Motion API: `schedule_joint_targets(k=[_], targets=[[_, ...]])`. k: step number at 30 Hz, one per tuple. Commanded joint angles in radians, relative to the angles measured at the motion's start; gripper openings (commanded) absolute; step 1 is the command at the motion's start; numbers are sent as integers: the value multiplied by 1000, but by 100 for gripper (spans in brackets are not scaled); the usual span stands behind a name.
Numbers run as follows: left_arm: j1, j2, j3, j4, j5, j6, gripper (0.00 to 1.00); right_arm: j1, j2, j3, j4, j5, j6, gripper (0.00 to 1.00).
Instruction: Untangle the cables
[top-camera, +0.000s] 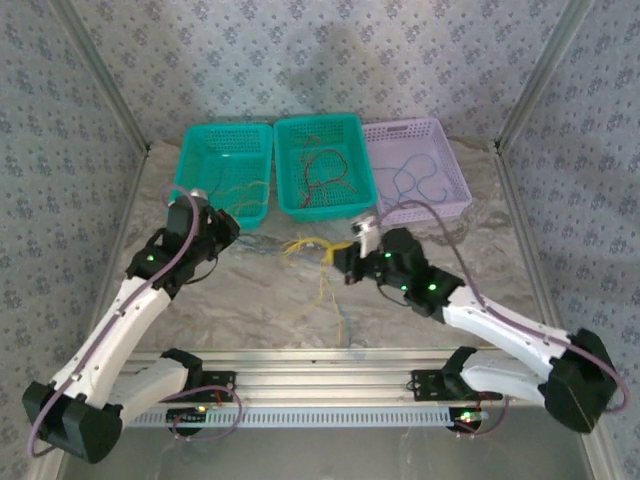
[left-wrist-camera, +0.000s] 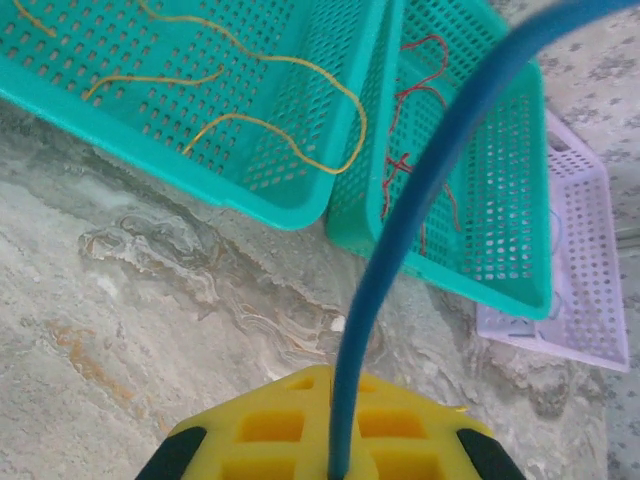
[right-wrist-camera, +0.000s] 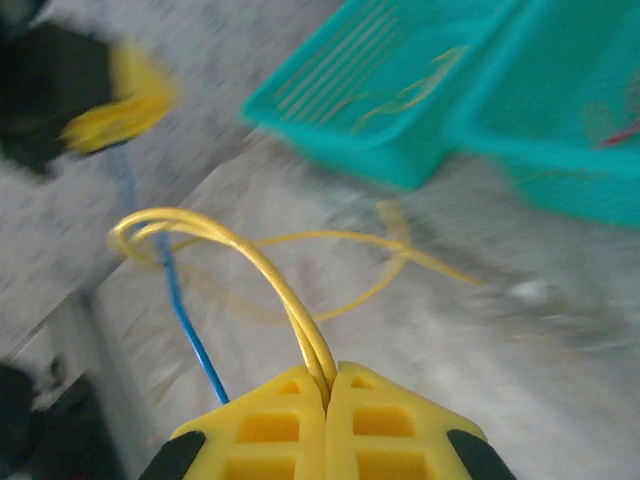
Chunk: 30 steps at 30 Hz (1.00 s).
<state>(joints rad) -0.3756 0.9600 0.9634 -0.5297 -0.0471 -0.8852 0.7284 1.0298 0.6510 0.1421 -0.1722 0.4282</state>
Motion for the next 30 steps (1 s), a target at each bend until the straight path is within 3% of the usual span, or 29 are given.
schedule_joint_targets(k=[1,8,12,15,21,27,30], targets=[[88,-52,85,-95,-46,111,0,-148,-103,-66,-140,186,79,0],[245,-63,145,-175,70,186,0,-303,-224,-102,-241,209,105,0],[257,-9,111,-120,217,141,0,-292,-197,-129,-43,-18,125,0],[231,5,79,-90,239,105,0,-172,-63,-71,28,-143,92,0],[165,-17,76,-77,177,73,0,122,122,20,152,-129,41,45],[145,-23,47,-57,150,43,0,304,241,131,219,-93,28,59],[137,-24,30,-38,146,28,0,363,296,171,240,-62,37,61]])
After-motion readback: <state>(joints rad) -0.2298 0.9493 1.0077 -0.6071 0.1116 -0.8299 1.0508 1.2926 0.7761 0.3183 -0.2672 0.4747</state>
